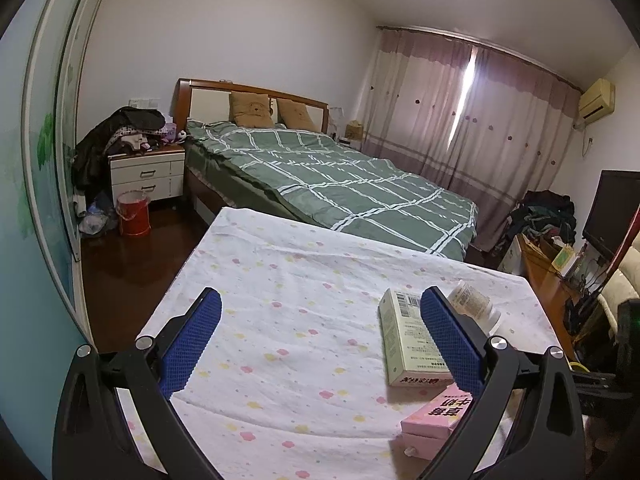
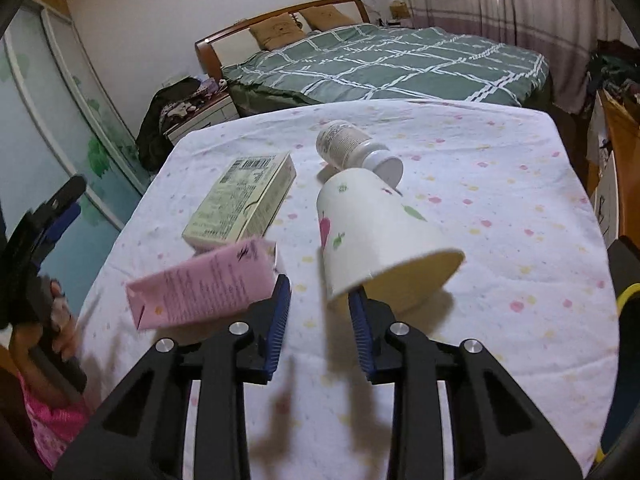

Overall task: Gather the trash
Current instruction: 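Grasp the white paper cup with the right gripper and carry it toward the bin, then lower the paper cup into the bin and open the right gripper, then grasp the pink strawberry-milk carton with the left gripper, then carry the milk carton over the bin and open the left gripper, then move the left tool back over the table, then grasp the white pill bottle with the right gripper and lift it, then carry the pill bottle over the bin and open the right gripper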

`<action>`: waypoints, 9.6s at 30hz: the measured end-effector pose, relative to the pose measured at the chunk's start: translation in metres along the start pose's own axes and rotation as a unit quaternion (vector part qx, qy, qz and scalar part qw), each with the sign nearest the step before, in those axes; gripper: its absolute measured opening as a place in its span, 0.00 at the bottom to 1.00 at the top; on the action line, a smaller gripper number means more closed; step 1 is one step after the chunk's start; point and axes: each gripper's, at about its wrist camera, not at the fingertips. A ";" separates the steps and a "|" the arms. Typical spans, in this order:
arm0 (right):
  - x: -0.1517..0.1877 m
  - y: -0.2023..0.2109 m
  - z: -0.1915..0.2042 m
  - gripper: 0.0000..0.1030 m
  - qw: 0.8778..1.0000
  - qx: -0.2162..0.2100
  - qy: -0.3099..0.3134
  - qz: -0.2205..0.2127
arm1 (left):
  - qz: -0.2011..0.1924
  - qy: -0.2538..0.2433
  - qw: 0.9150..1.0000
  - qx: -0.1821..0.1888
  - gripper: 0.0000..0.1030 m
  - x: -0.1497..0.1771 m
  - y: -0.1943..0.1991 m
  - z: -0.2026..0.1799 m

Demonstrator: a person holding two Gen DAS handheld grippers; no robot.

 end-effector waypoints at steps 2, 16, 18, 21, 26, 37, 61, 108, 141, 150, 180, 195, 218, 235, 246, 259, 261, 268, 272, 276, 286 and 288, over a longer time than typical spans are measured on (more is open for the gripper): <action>-0.002 -0.004 -0.003 0.25 1.000 0.002 -0.006 0.000 | 0.000 -0.001 1.000 0.001 0.95 0.000 0.000 0.000; 0.001 0.027 0.004 0.05 0.999 -0.013 -0.005 -0.039 | 0.002 -0.016 1.000 -0.003 0.95 0.002 -0.002 -0.007; 0.004 0.039 0.002 0.04 0.999 -0.009 -0.006 -0.050 | 0.002 -0.018 1.000 -0.001 0.95 0.002 -0.002 -0.008; 0.009 0.060 -0.006 0.05 0.998 0.000 -0.017 -0.067 | 0.002 -0.021 1.000 0.000 0.95 0.003 -0.002 -0.010; 0.023 0.098 -0.033 0.04 0.993 0.041 -0.045 -0.100 | 0.005 -0.024 1.000 0.002 0.95 0.004 -0.002 -0.012; 0.059 0.181 -0.107 0.04 0.968 0.134 -0.129 -0.166 | 0.009 -0.034 0.999 0.003 0.95 0.006 -0.002 -0.017; 0.105 0.204 -0.205 0.20 0.922 0.266 -0.240 -0.145 | 0.013 -0.054 0.998 0.027 0.95 0.008 0.000 -0.023; 0.104 0.188 -0.183 0.26 0.936 0.236 -0.219 -0.140 | 0.174 -0.295 0.909 0.239 0.95 0.076 -0.011 -0.132; 0.144 0.261 -0.186 0.26 0.936 0.216 -0.208 -0.187 | 0.149 -0.324 0.882 0.309 0.51 0.070 0.071 -0.296; 0.173 0.303 -0.195 0.26 0.924 0.244 -0.212 -0.203 | 0.166 -0.367 0.845 0.351 0.50 0.111 0.082 -0.425; 0.178 0.296 -0.197 0.27 0.929 0.240 -0.213 -0.187 | 0.131 -0.297 0.906 0.272 0.91 0.080 0.065 -0.387; 0.093 0.210 -0.125 0.32 0.966 0.180 -0.123 -0.135 | 0.030 -0.150 0.987 0.053 0.95 -0.011 0.000 -0.102; -0.064 0.001 -0.024 0.51 0.997 0.031 0.075 0.006 | 0.062 -0.046 0.997 0.014 0.95 -0.006 -0.035 -0.034; -0.113 -0.103 -0.037 0.67 0.990 0.031 0.115 0.072 | 0.079 -0.060 0.995 0.028 0.95 0.003 -0.040 -0.045; -0.096 -0.106 -0.040 0.45 0.992 0.042 0.092 0.080 | 0.085 -0.062 0.994 0.024 0.95 0.006 -0.044 -0.047; -0.039 -0.012 -0.047 0.45 0.998 0.049 0.035 0.025 | 0.085 -0.066 0.994 0.025 0.95 0.008 -0.047 -0.048; -0.027 0.013 -0.050 0.45 0.999 0.048 0.021 0.006 | 0.085 -0.066 0.994 0.027 0.95 0.008 -0.047 -0.048; 0.011 0.100 -0.095 0.45 0.993 0.085 -0.058 -0.066 | 0.077 -0.071 0.994 0.029 0.95 0.007 -0.043 -0.050; 0.035 0.143 -0.145 0.45 0.978 0.145 -0.120 -0.090 | 0.076 -0.074 0.994 0.029 0.95 0.008 -0.040 -0.052; 0.059 0.170 -0.185 0.45 0.961 0.191 -0.170 -0.102 | 0.076 -0.074 0.994 0.029 0.95 0.008 -0.040 -0.052; 0.104 0.192 -0.244 0.60 0.930 0.257 -0.237 -0.109 | 0.077 -0.085 0.993 0.030 0.95 0.012 -0.039 -0.057; 0.103 0.194 -0.240 0.60 0.929 0.263 -0.234 -0.116 | 0.078 -0.087 0.993 0.031 0.95 0.012 -0.039 -0.058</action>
Point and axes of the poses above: each gripper's, at about its wrist camera, not at the fingertips, and y roughly against the way its jaws point, z to its left, x to its underside, and after that the axes turned 14 degrees about -x, right-handed
